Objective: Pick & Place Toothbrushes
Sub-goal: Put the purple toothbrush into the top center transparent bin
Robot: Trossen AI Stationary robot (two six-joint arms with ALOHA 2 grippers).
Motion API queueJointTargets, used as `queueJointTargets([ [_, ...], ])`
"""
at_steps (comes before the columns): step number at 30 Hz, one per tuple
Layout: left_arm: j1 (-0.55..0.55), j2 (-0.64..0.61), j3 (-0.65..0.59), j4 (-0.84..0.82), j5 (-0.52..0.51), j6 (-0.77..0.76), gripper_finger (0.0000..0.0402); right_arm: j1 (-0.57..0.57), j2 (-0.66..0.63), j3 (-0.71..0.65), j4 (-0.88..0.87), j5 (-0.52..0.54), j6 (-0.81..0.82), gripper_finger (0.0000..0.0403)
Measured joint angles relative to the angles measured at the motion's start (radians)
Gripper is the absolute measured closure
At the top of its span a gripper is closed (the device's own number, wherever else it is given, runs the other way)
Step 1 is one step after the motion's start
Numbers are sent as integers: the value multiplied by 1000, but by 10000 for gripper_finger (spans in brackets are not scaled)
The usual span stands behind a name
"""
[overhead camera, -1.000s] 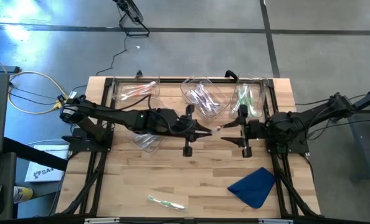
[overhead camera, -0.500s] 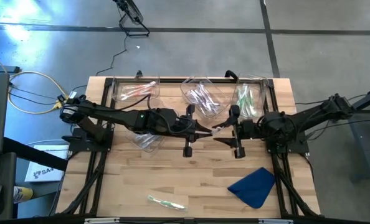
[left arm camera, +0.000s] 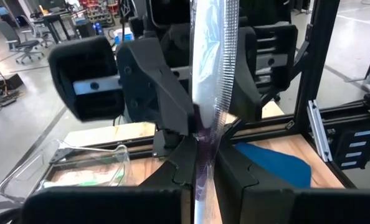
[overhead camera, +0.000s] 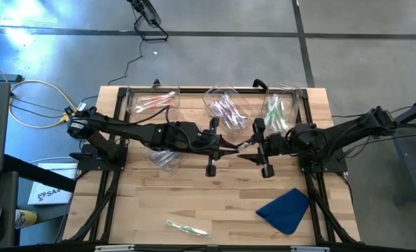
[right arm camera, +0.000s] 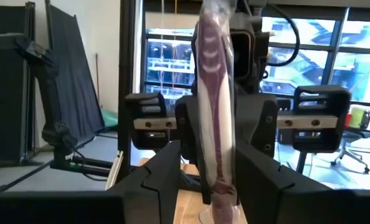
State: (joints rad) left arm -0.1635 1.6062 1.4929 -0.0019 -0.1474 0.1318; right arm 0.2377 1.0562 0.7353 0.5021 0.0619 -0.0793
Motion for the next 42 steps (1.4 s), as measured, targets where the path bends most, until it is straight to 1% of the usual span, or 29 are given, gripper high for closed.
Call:
queueJointTargets([
  [5, 0, 0, 0, -4, 0, 2, 377, -11, 31, 0, 36, -13, -1, 292],
  [9, 0, 0, 0, -13, 0, 2, 377, -12, 31, 0, 79, -35, -4, 329],
  [12, 0, 0, 0, -14, 2, -6, 377, -12, 25, 0, 80, -35, -13, 356],
  [20, 0, 0, 0, -13, 1, -4, 373, -11, 24, 0, 78, -35, -20, 358],
  [23, 0, 0, 0, -11, 0, 13, 351, -11, 24, 0, 79, -35, -15, 358],
  [26, 0, 0, 0, -9, -2, 59, 313, -11, 14, 0, 71, -36, 4, 358],
  [30, 1, -9, -1, -18, -8, 111, 257, -11, -15, 0, -1, -35, 12, 358],
  [33, 1, -47, -1, -41, -7, 142, 230, -10, -49, -1, -78, 3, 34, 358],
  [38, 1, -132, 0, -145, -19, 179, 219, -16, -132, 0, -196, 85, 34, 358],
  [42, 0, -168, 0, -204, -27, 184, 218, -69, -164, 0, -265, 93, 52, 358],
])
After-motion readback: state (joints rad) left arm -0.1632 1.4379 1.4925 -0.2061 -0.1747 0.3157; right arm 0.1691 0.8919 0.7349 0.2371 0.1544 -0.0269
